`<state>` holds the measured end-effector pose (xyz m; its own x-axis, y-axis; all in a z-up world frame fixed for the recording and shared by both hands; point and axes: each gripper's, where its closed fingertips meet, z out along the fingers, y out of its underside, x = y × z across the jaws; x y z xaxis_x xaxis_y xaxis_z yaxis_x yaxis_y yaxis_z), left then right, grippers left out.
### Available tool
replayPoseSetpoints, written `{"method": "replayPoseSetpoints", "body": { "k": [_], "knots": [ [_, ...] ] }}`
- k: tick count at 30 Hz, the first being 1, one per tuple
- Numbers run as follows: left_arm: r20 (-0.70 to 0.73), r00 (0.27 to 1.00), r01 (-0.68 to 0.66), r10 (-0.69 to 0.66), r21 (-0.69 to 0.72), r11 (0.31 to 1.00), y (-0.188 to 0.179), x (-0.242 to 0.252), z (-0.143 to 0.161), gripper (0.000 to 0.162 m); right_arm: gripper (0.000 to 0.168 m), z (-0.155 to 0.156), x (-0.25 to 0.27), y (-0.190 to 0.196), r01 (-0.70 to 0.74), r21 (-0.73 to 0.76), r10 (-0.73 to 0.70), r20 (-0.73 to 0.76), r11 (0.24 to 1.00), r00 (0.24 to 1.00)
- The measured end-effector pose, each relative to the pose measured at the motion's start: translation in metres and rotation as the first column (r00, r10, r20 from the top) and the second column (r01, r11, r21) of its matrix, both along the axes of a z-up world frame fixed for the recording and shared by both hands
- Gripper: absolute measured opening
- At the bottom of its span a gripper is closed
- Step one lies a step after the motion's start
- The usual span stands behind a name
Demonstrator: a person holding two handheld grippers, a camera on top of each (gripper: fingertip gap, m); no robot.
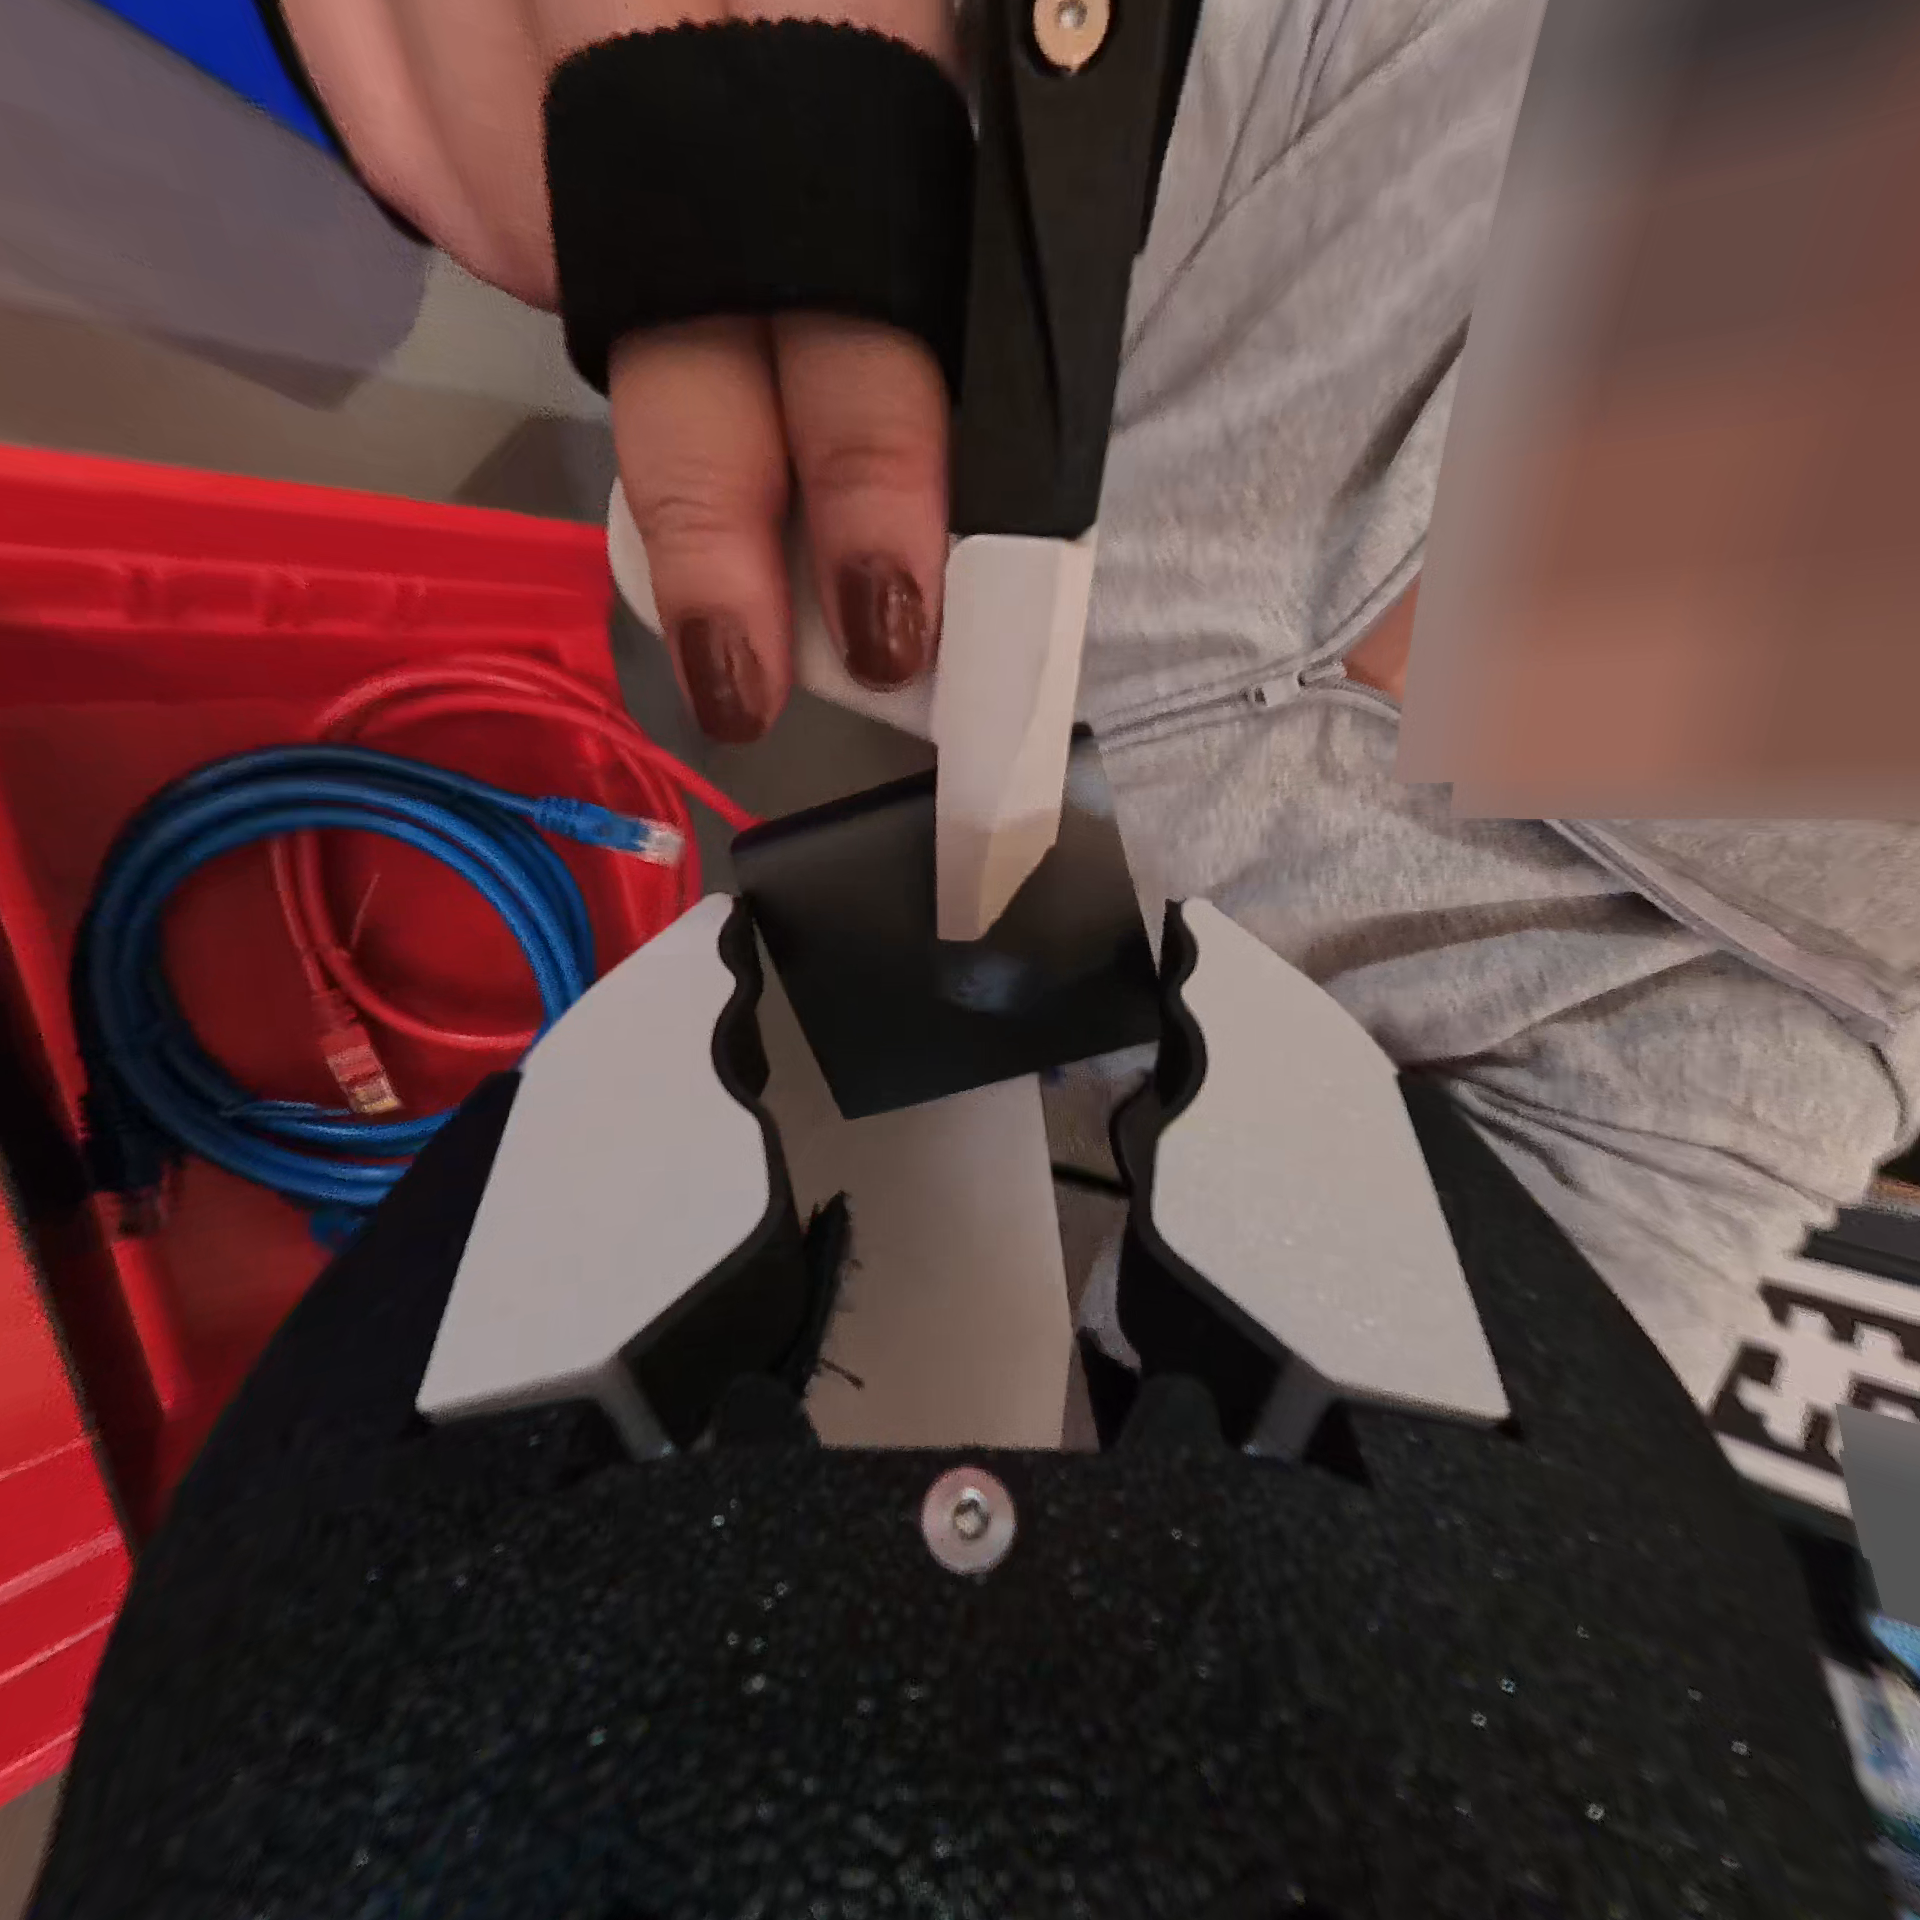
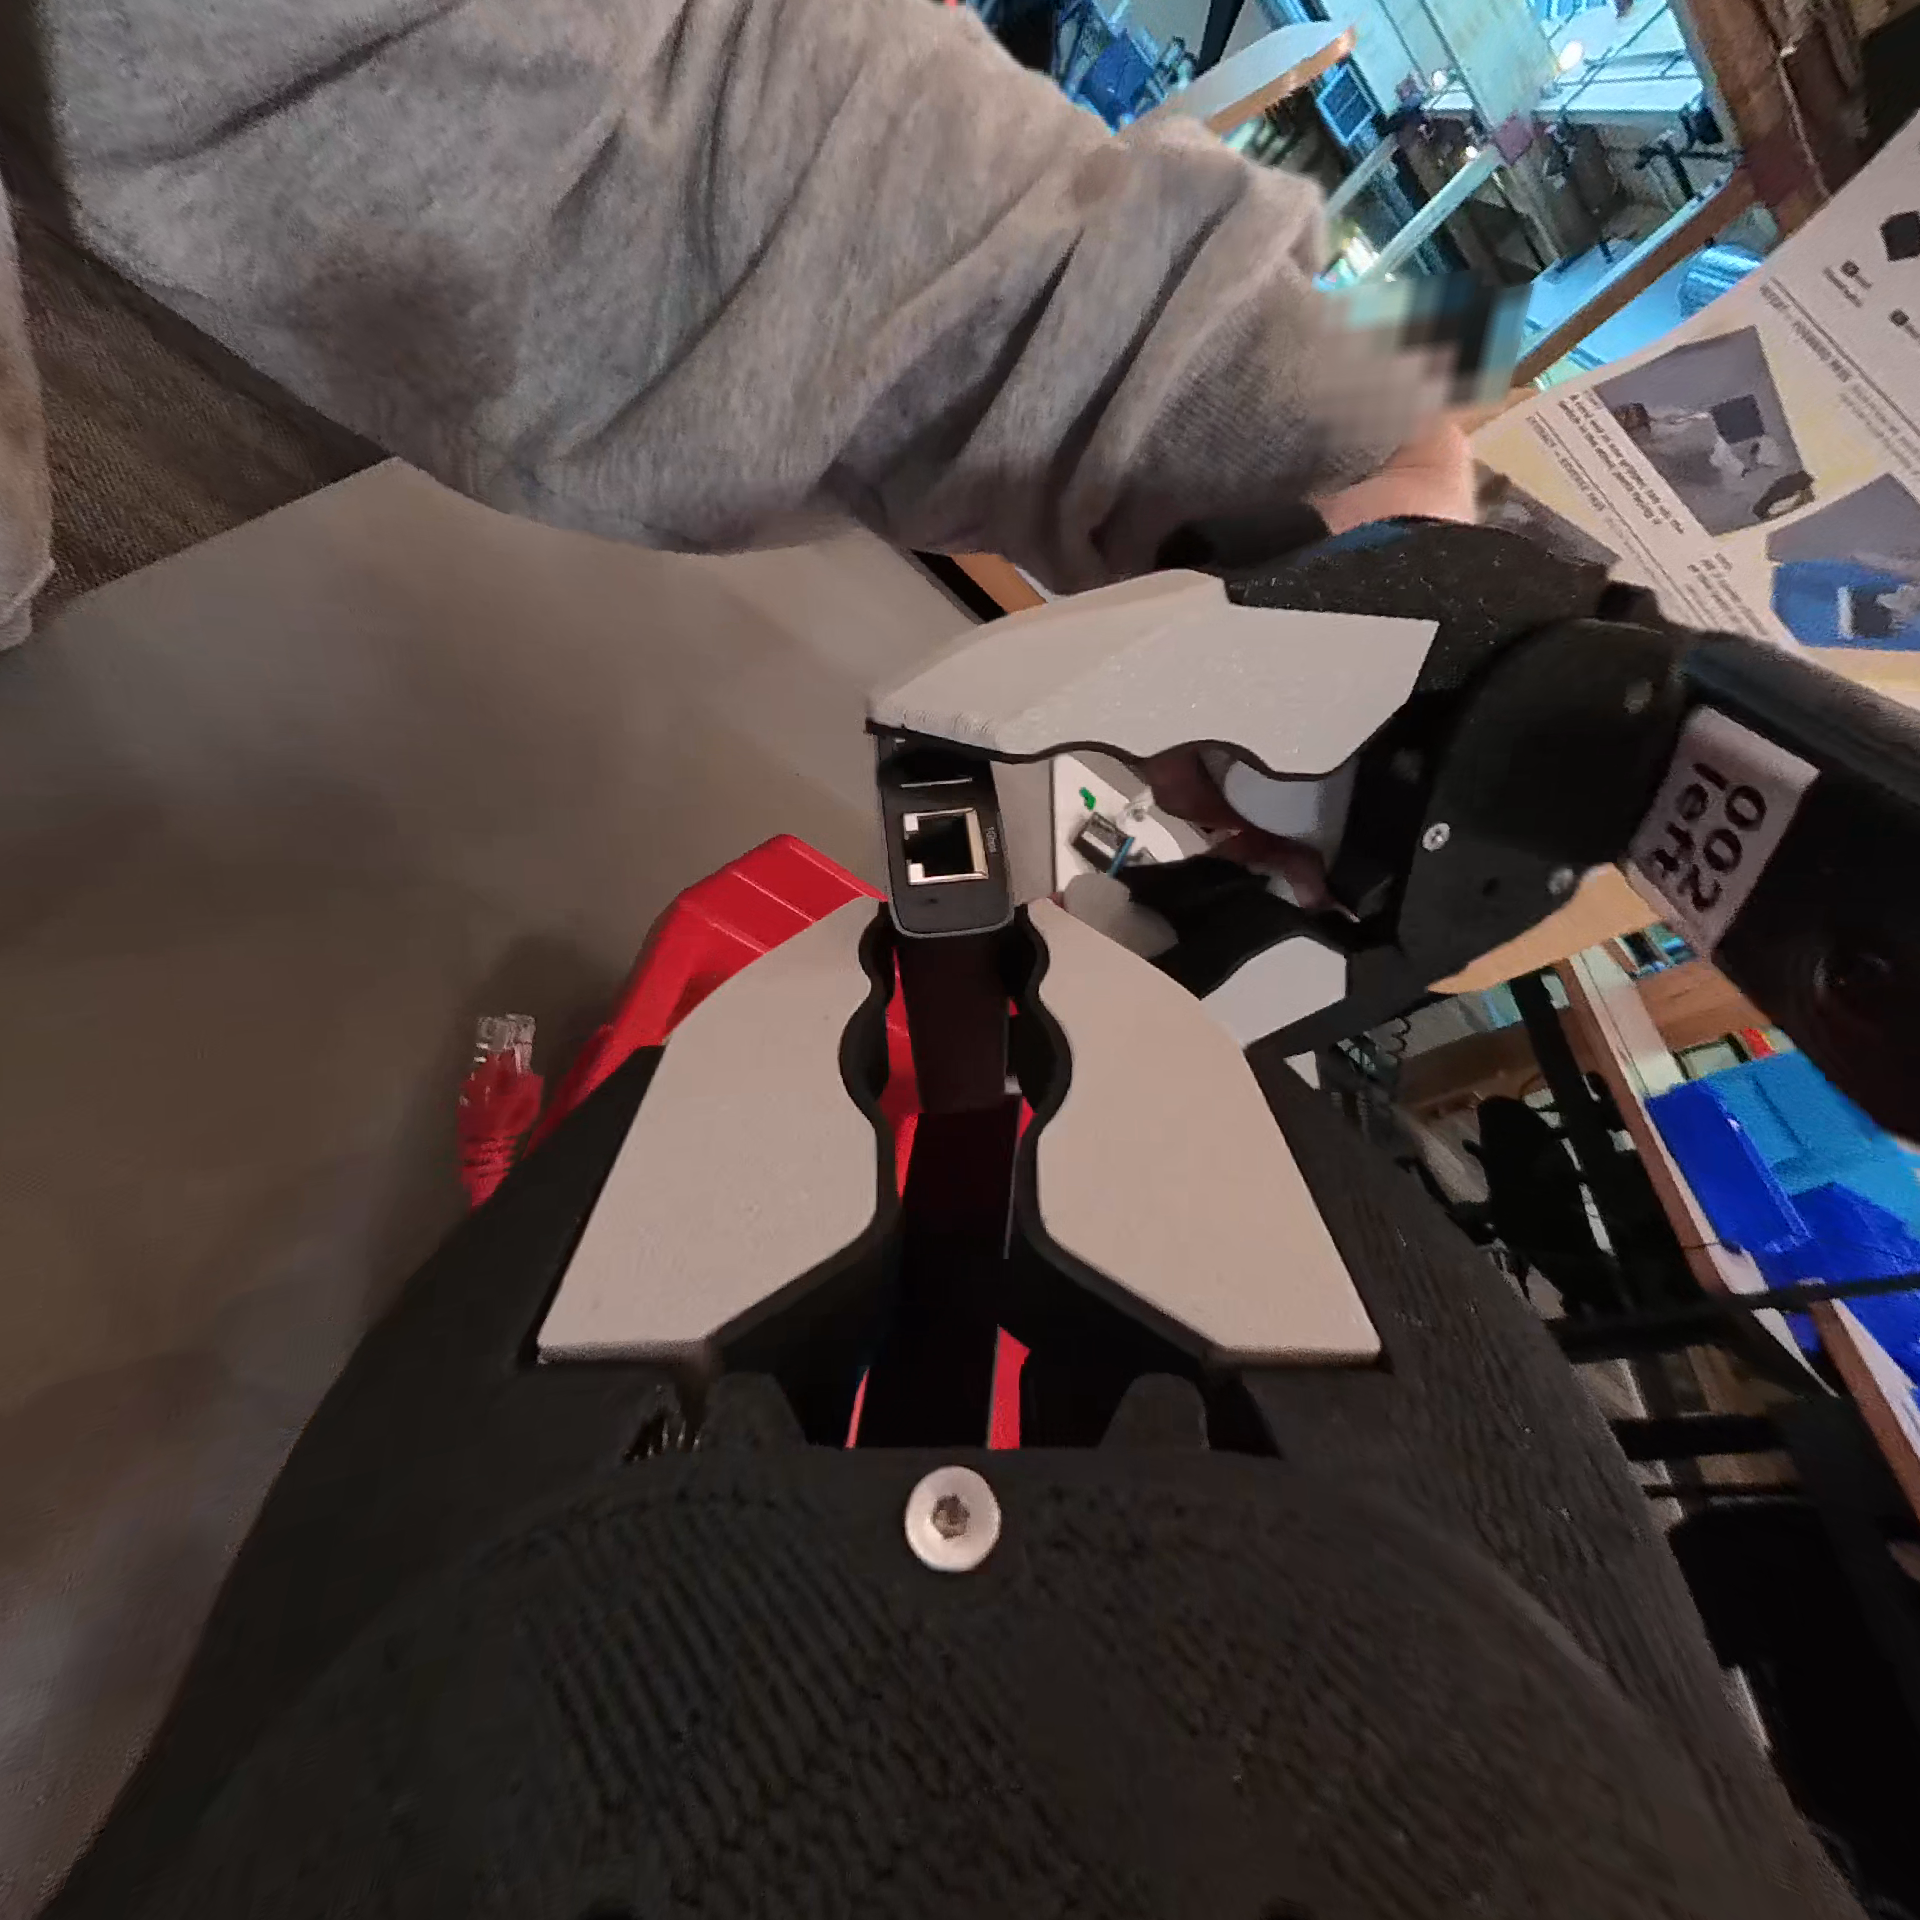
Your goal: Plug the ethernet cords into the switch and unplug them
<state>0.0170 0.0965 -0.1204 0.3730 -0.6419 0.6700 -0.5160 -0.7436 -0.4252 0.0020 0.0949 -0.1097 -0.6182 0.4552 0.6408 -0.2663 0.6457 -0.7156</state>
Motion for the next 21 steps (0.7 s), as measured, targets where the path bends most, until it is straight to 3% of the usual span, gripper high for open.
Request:
{"method": "replayPoseSetpoints", "body": {
  "k": [4, 6, 8, 10, 12, 13, 14, 17, 21],
  "knots": [
    [0.003, 0.988, -0.147, 0.152, 0.260, 0.954, 0.026, -0.010, 0.001, 0.115, 0.019, 0.024, -0.007, 0.027, 0.097, -0.108, -0.110, -0.116, 0.989, 0.987],
    [0.030, 0.977, -0.201, 0.213, 0.479, 0.854, 0.039, -0.016, 0.006, 0.121, 0.019, 0.042, -0.006, 0.045, 0.138, -0.198, -0.178, -0.199, 0.970, 0.964],
    [0.072, 0.943, -0.281, 0.324, 0.692, 0.665, 0.058, -0.025, 0.018, 0.118, 0.019, 0.056, 0.002, 0.056, 0.127, -0.277, -0.200, -0.255, 0.953, 0.946],
    [0.137, 0.893, -0.319, 0.428, 0.865, 0.387, 0.071, -0.035, 0.038, 0.109, 0.019, 0.070, 0.012, 0.060, 0.076, -0.354, -0.189, -0.296, 0.932, 0.936],
    [0.213, 0.853, -0.304, 0.477, 0.945, 0.121, 0.069, -0.039, 0.057, 0.087, 0.018, 0.081, 0.022, 0.056, -0.003, -0.406, -0.143, -0.328, 0.914, 0.934],
    [0.246, 0.839, -0.297, 0.485, 0.955, 0.029, 0.066, -0.040, 0.063, 0.073, 0.018, 0.083, 0.025, 0.054, -0.037, -0.421, -0.118, -0.336, 0.906, 0.935],
    [0.279, 0.825, -0.308, 0.491, 0.951, -0.024, 0.063, -0.040, 0.065, 0.071, 0.018, 0.084, 0.027, 0.052, -0.058, -0.431, -0.100, -0.333, 0.900, 0.938],
    [0.341, 0.829, -0.383, 0.443, 0.924, 0.005, 0.059, -0.031, 0.055, 0.078, 0.008, 0.084, 0.022, 0.053, -0.057, -0.459, -0.101, -0.312, 0.887, 0.945],
    [0.333, 0.856, -0.414, 0.395, 0.900, 0.137, 0.067, -0.028, 0.038, 0.079, 0.000, 0.072, 0.005, 0.059, 0.019, -0.453, -0.146, -0.248, 0.891, 0.958]
  ]
}}
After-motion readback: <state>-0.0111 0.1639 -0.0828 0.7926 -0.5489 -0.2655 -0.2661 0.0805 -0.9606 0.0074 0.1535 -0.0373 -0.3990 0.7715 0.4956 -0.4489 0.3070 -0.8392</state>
